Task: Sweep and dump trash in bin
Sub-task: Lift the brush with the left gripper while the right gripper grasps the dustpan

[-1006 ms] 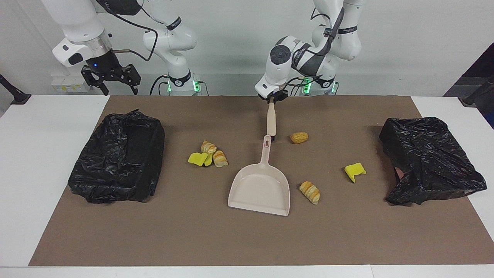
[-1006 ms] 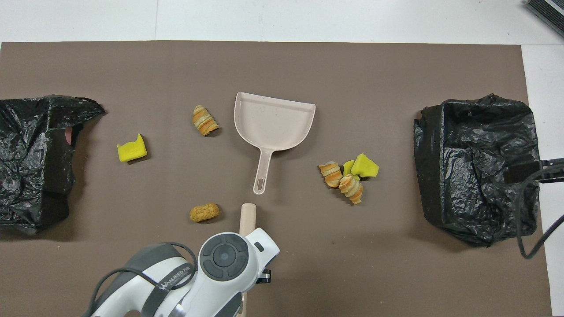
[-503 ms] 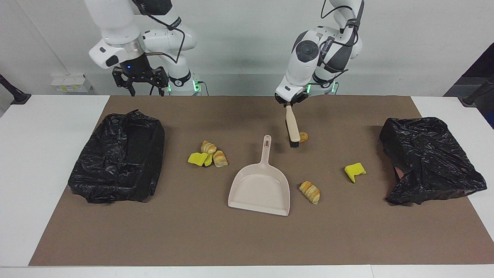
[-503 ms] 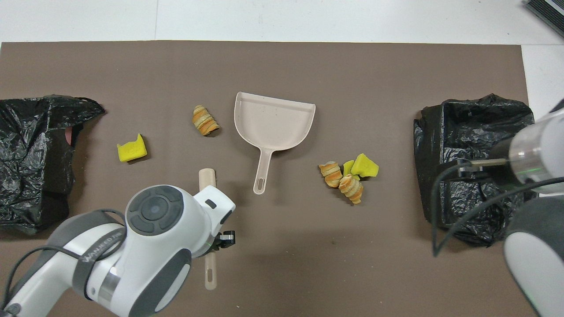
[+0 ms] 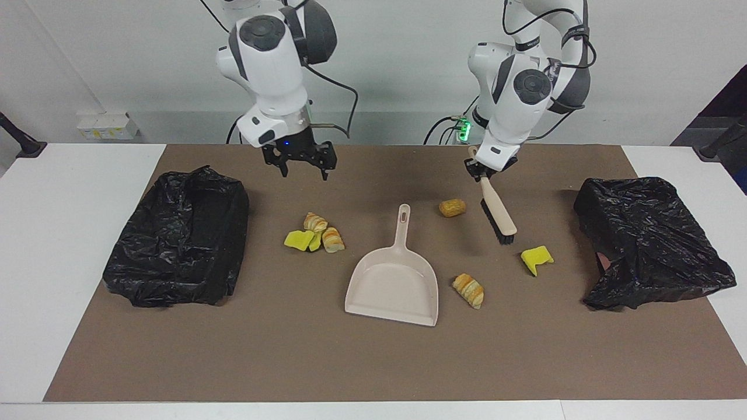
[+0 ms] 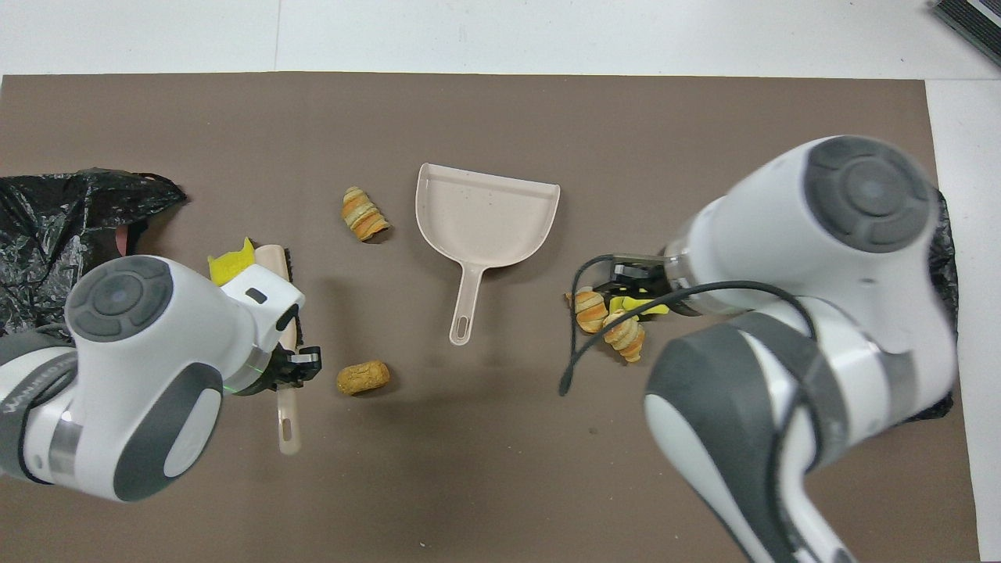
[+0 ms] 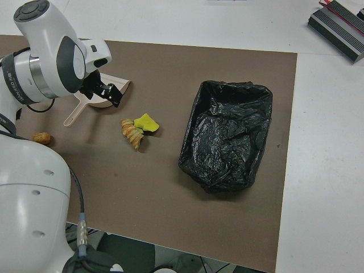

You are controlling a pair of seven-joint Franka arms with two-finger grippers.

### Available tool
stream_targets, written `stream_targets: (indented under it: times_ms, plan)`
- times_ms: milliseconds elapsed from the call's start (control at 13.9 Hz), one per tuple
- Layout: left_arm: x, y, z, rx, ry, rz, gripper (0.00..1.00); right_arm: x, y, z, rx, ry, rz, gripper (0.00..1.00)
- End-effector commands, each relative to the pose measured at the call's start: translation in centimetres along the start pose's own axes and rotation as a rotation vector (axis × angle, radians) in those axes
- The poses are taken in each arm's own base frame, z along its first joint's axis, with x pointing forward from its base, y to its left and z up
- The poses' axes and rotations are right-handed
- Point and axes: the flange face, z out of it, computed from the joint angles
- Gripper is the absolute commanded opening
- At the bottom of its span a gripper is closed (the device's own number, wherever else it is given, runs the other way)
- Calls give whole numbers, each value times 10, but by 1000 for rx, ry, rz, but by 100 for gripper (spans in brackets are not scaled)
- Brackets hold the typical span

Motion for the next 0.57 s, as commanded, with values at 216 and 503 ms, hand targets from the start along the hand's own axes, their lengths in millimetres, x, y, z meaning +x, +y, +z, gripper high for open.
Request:
stream_targets:
  times_ms: [216,503]
  plan:
    - [48,-107,5,-31,44,41,0,2,-112,89,77,-2,129,100]
    - [71,-170,38,-43,51,70,0,-7,-154,148,68,67,35,100]
